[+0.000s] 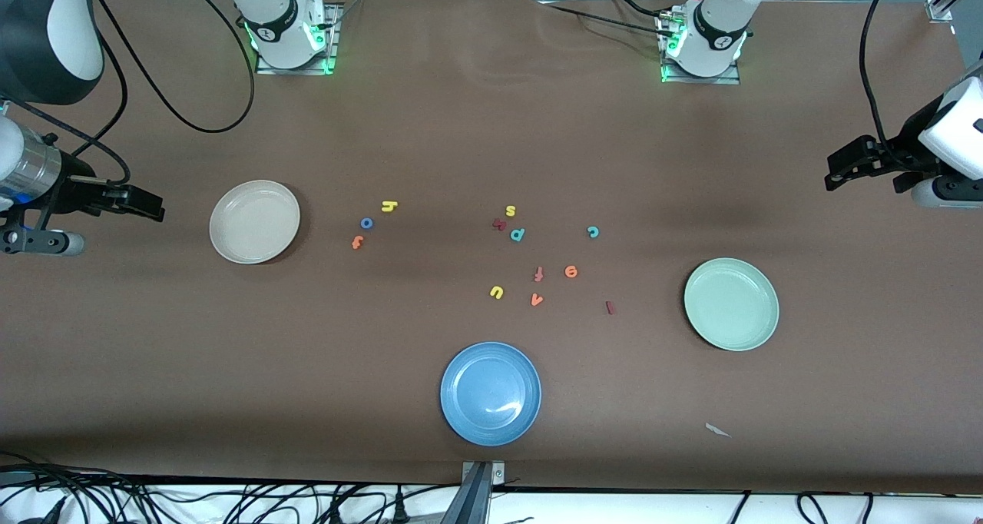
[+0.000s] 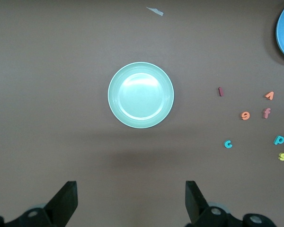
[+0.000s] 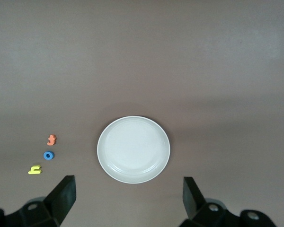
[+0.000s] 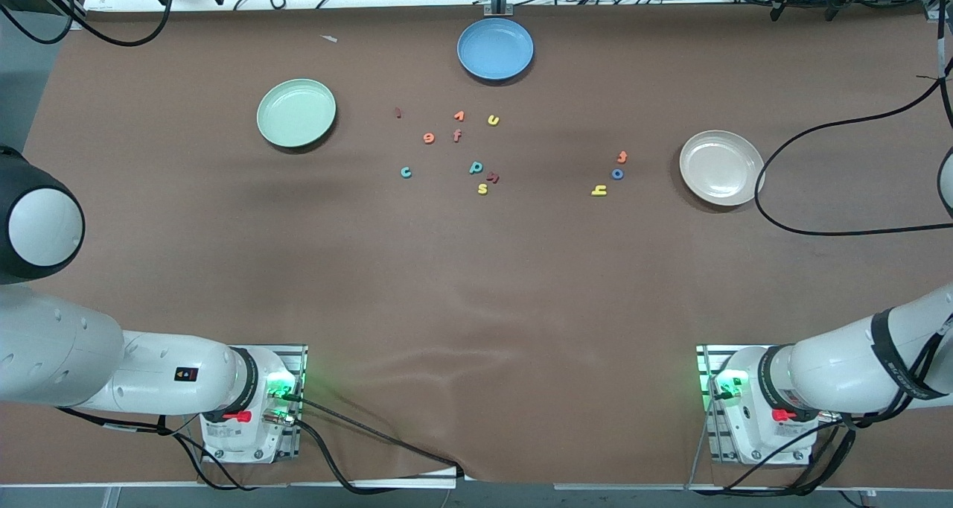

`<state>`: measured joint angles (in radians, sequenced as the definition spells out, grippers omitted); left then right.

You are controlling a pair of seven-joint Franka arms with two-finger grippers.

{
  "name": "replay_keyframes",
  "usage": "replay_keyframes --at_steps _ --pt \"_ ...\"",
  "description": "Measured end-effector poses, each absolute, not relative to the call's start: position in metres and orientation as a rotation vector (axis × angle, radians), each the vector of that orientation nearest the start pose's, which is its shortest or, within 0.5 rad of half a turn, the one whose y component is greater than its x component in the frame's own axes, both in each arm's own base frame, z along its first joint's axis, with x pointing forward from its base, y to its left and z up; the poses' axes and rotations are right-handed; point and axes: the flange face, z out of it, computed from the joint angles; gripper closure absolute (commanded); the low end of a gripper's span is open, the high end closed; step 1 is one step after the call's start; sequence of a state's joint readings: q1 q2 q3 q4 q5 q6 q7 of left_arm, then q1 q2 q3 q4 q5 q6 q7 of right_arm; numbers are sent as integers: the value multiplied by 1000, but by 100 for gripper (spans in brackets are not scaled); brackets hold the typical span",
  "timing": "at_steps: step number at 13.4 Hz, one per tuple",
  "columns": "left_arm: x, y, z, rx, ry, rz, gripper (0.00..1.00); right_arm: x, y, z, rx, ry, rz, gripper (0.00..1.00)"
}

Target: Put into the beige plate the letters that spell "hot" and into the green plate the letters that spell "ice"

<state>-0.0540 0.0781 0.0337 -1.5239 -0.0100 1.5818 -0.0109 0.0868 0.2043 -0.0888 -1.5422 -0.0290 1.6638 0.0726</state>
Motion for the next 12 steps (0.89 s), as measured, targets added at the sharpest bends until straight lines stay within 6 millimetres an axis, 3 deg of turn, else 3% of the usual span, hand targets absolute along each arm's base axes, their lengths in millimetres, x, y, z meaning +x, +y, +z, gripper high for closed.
replay_keyframes --at_steps 12 --pt "578 -14 603 -3148 22 41 0 615 1 526 -3177 119 148 0"
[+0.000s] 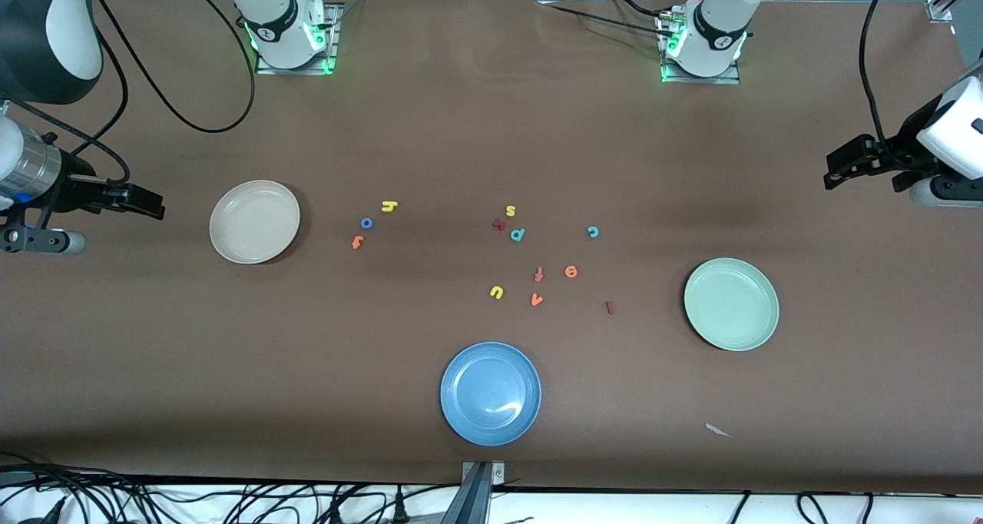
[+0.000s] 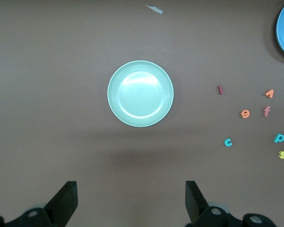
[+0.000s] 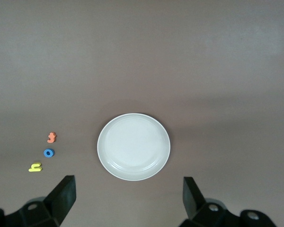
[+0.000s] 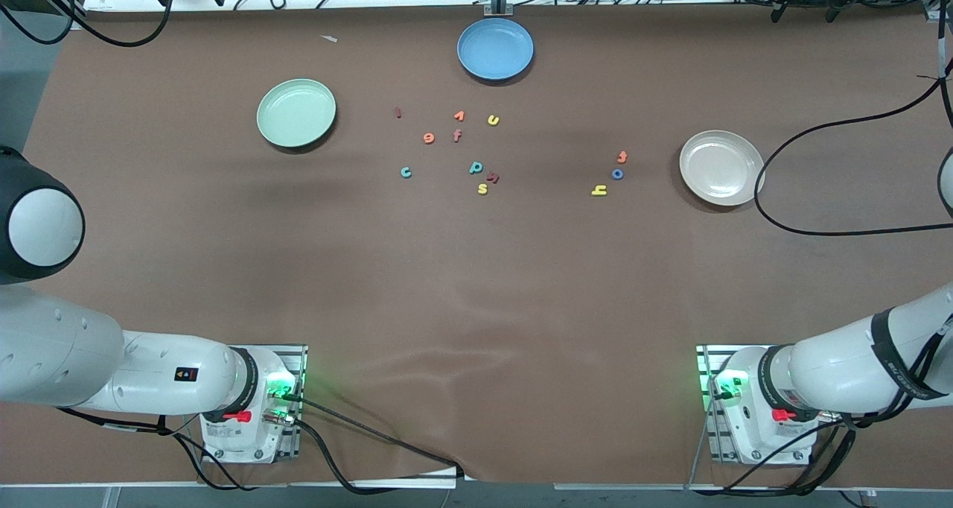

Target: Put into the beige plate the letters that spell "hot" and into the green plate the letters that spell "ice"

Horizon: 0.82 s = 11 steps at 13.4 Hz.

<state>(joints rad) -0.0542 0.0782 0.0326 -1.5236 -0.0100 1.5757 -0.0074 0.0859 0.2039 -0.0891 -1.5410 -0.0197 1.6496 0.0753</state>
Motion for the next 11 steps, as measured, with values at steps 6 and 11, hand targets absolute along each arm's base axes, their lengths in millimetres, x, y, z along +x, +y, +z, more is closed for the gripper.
replay_keyframes --at_steps 6,11 --pt "578 -14 603 -3148 22 41 0 614 2 526 -3161 124 152 0" --pt "578 -14 603 -3148 22 41 0 614 2 526 -3161 124 152 0"
